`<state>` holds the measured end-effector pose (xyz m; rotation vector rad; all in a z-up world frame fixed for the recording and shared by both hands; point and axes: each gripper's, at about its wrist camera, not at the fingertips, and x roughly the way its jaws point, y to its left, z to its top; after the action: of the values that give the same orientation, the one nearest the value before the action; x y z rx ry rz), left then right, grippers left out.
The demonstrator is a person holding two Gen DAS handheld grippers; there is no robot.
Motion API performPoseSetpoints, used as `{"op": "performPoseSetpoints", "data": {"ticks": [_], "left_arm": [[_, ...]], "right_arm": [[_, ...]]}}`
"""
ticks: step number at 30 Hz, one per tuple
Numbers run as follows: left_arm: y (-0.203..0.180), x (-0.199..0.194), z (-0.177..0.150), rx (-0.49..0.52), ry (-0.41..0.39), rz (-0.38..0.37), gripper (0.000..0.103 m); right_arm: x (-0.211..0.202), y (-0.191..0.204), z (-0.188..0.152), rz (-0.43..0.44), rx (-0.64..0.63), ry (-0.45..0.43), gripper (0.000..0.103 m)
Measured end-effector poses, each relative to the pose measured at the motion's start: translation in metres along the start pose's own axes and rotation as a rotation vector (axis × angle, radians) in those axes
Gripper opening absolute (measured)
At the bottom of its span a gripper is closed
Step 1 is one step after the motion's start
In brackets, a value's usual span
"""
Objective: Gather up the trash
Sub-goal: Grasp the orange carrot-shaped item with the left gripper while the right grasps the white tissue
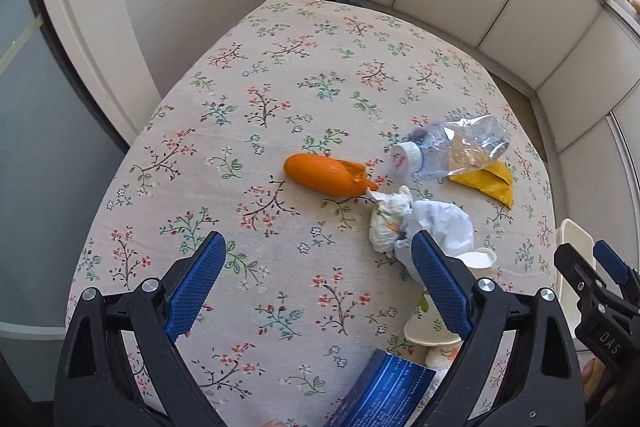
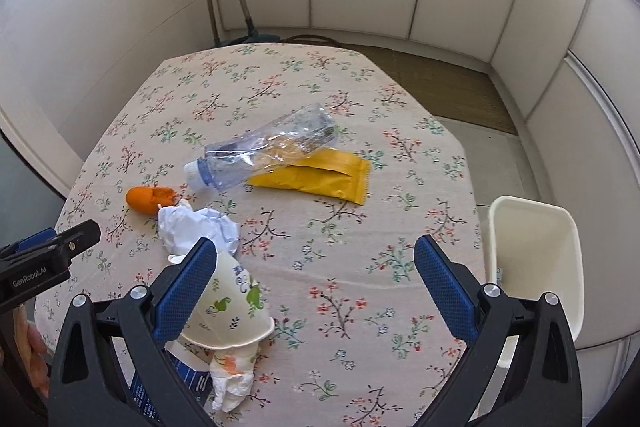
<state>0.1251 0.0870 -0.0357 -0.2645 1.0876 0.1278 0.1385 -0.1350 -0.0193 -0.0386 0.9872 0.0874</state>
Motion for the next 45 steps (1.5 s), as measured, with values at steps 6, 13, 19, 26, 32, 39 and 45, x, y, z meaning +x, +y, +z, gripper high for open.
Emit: {"op": "performPoseSetpoints", "data": {"ticks": [6,13,19,26,32,39,45], "left_arm": [[0.020,0.023,0.015,-0.080,0.035,-0.008,0.090],[0.018,0.065,0.030,-0.214,0.126,-0.084,0.083],[0.007,0.097,0.041,-0.303,0.148,-0.099,0.067],[-0.001,0.114,0.050,-0.291,0.147,-0.108,0.021],[0.000,0.076,0.054,-0.179,0.039,-0.086,0.015],[0.031,0.012,0.053,-0.159,-0.059,-0.123,0.015],[0.048,-0.023,0.042,-0.133,-0.099,-0.138,0.015]], "right_arm": [[0.016,0.027,0.004,0.027,-0.046,0.041,0.096],[0.018,0.026,0.005,0.032,-0.041,0.042,0.096],[0.026,0.008,0.006,0.021,0.005,0.068,0.096],[0.032,-0.001,0.009,0.057,0.009,0.079,0.096],[0.051,0.023,0.014,0.131,-0.054,0.138,0.096],[0.074,0.068,0.018,0.168,-0.176,0.215,0.096],[0.094,0.093,0.022,0.174,-0.242,0.294,0.096]]}}
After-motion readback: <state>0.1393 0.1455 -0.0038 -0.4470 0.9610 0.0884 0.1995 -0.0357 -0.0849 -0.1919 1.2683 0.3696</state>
